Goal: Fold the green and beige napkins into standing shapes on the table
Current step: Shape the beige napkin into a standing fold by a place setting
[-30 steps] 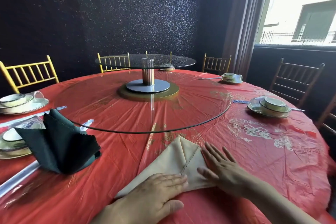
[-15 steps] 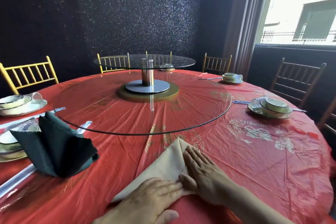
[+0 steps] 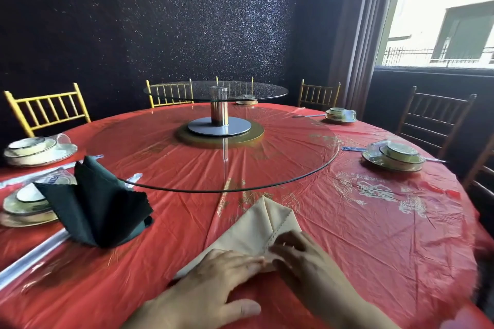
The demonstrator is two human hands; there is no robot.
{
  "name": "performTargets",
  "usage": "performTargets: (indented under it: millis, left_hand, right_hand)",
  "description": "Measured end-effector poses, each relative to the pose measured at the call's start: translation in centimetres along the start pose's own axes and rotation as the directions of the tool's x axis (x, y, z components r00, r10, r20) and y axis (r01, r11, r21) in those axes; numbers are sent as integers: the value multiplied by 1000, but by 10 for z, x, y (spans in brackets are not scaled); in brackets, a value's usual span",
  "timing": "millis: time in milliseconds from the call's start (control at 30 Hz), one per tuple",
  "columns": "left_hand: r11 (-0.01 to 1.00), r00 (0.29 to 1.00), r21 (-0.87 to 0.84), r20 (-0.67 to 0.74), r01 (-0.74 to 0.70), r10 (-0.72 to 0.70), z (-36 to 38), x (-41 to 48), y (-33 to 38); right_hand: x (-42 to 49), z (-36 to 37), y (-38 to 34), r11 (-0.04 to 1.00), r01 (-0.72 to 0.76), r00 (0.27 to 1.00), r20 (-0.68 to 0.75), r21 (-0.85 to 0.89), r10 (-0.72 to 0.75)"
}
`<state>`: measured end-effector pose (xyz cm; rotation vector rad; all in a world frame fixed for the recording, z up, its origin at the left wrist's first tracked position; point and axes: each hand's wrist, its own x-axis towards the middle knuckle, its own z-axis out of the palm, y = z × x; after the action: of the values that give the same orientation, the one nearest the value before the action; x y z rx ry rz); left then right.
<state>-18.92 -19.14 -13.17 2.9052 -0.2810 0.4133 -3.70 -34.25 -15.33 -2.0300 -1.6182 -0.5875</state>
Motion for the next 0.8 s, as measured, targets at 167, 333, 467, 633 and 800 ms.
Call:
performTargets:
  millis: [167,333,467,633,800]
  left_hand:
    - [990,987,-84,127,113,-102,-1,2,-1]
    - [985,985,-90,109,145,-135,6,-1,-7]
    - [912,933,-226,-32,342,-358,3,-6,-21]
    - [667,667,-6,-28,745,-745,-14,1,-20]
    - [600,589,78,122,797,-799,-20,11,-24]
  right_hand:
    - [-6,4,8,991,-3,991,137,134,-16]
    - [-10,0,3,996,38,987,150,76,-49]
    - [-9,-2,-1,998,38,988,146,43,-44]
    - [-10,-5,-11,1000,25,980,196,7,-26]
    - [-8,-5,-13,1000,13,976,217,8,-14]
